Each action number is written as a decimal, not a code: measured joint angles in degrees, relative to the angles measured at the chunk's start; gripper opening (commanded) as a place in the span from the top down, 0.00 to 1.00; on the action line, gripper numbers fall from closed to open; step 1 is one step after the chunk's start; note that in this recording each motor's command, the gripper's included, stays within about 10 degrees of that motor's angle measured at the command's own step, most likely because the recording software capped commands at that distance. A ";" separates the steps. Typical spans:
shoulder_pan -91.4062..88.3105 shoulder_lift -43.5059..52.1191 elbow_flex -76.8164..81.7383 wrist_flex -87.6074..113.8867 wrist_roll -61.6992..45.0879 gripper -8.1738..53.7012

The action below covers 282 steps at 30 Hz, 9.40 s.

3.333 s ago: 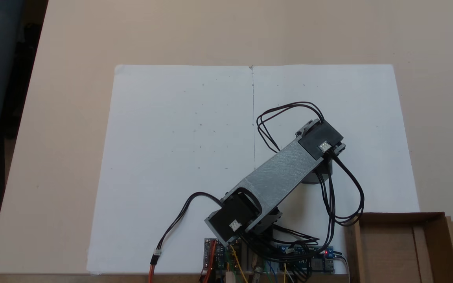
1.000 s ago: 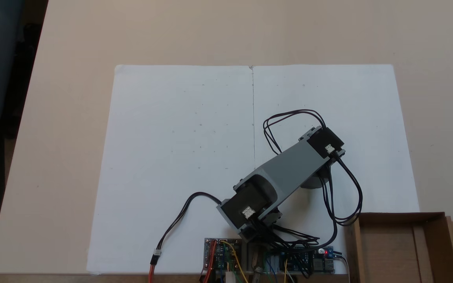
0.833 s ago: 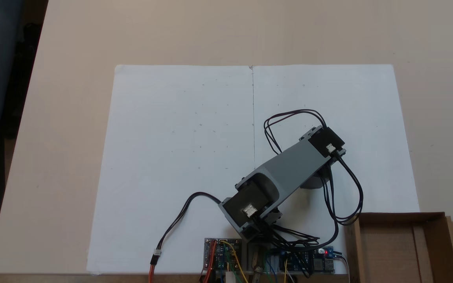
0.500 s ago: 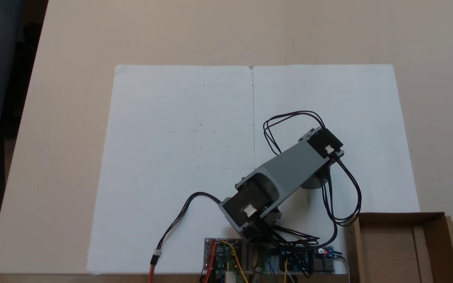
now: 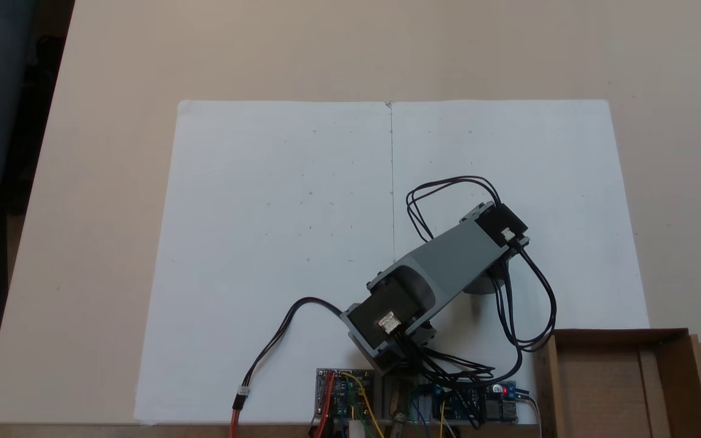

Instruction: Grasp a green dice and put it in the bin.

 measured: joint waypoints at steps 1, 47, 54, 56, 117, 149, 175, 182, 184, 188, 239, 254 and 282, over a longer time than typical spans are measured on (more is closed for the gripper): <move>0.00 0.00 0.44 -0.35 0.00 0.14; 0.00 -5.10 3.16 -10.28 -0.18 0.17; 0.00 -6.06 3.25 -10.46 -0.26 0.17; 0.00 -6.33 3.25 -10.46 -0.26 0.17; 0.00 -9.32 4.48 -15.38 -8.44 0.37; -4.04 -3.78 -7.65 -5.19 16.70 0.67; 26.54 -12.57 -48.43 18.54 44.56 0.67; 36.47 -19.86 -56.95 18.63 44.56 0.67; 39.29 -22.24 -60.91 18.63 44.65 0.67; 43.77 -27.69 -67.32 19.16 44.56 0.67; -12.39 -20.57 -72.51 17.58 45.53 0.17; -43.07 -0.79 -35.07 -0.26 45.70 0.16; -50.89 20.13 11.51 -54.93 45.44 0.17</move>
